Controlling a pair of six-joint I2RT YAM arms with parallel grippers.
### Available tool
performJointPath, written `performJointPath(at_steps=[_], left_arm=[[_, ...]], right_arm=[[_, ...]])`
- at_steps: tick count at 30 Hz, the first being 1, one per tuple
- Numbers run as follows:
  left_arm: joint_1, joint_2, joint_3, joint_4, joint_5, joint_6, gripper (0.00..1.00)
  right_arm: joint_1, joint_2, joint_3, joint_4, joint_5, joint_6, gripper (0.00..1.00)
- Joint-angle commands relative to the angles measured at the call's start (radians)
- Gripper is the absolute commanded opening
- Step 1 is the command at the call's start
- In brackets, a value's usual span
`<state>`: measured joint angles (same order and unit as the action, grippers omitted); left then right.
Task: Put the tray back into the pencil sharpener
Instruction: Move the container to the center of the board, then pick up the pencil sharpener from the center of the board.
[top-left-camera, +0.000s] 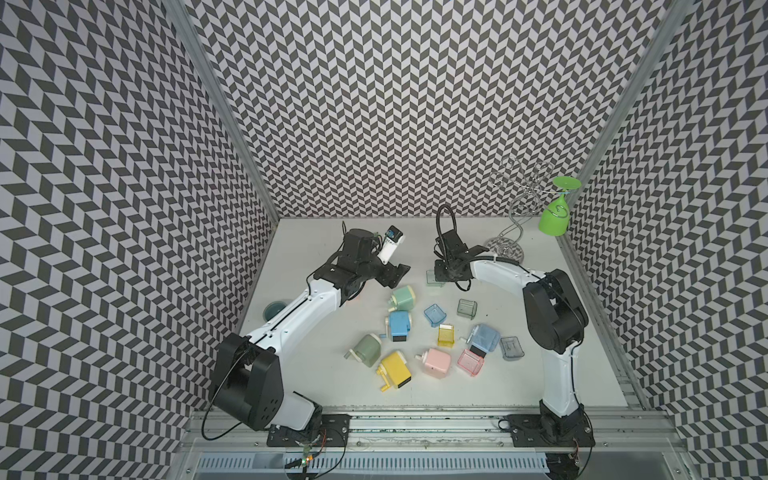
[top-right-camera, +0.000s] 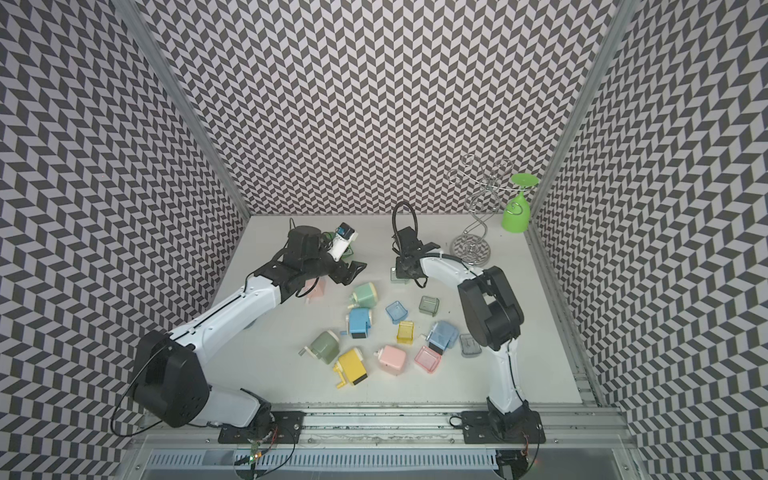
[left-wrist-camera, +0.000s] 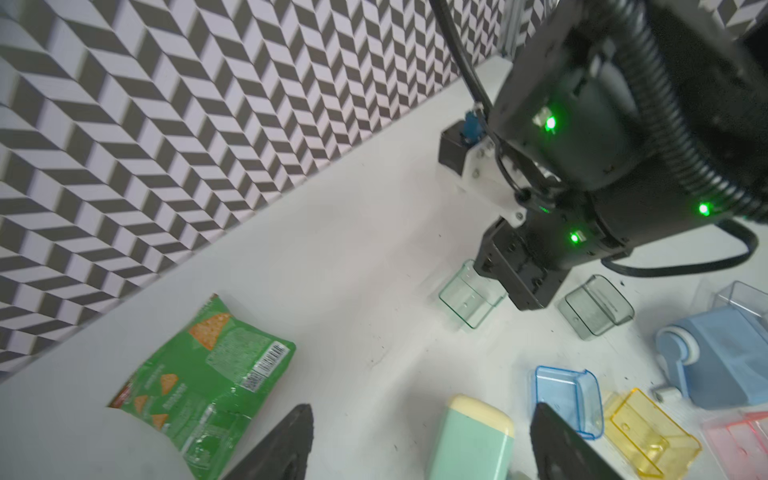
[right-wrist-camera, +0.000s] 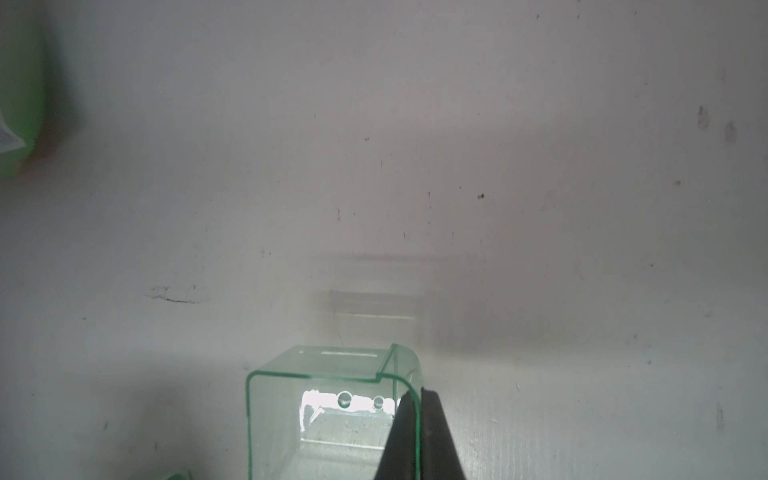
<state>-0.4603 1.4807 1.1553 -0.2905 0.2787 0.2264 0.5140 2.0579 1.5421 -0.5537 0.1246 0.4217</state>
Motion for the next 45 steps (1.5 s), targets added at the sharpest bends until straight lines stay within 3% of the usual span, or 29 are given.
performJointPath(at_steps=[1,8,14,20,25,29,36,45], left_arm=[[-0.022,0.054,0.056,-0.137,0.015,-0.006,0.84],[-0.038,0.195,0.162,-0.247,0.03,0.06,0.85],[-0.034,0.294,0.246,-0.382,0.033,0.263,0.87],[-0.021,0.375,0.333,-0.463,0.114,0.345,0.88],[-0.017,0.396,0.335,-0.501,0.134,0.397,0.9],[-0.017,0.405,0.328,-0.506,0.07,0.413,0.9],[-0.017,0.426,0.327,-0.504,0.013,0.469,0.81],[-0.018,0.45,0.314,-0.506,0.027,0.515,0.84]], right_arm=[[0.005,0.021,0.019,0.001,0.029,-0.033,0.07],[0.005,-0.003,0.005,0.02,0.037,-0.052,0.12],[0.001,-0.094,-0.052,0.04,0.018,-0.048,0.2],[-0.016,-0.203,-0.153,0.055,-0.007,-0.036,0.21],[-0.024,-0.266,-0.221,0.057,-0.007,-0.024,0.22],[-0.034,-0.285,-0.253,0.065,-0.023,-0.011,0.23],[-0.036,-0.282,-0.262,0.08,-0.056,-0.004,0.24],[-0.039,-0.294,-0.276,0.083,-0.063,-0.008,0.24]])
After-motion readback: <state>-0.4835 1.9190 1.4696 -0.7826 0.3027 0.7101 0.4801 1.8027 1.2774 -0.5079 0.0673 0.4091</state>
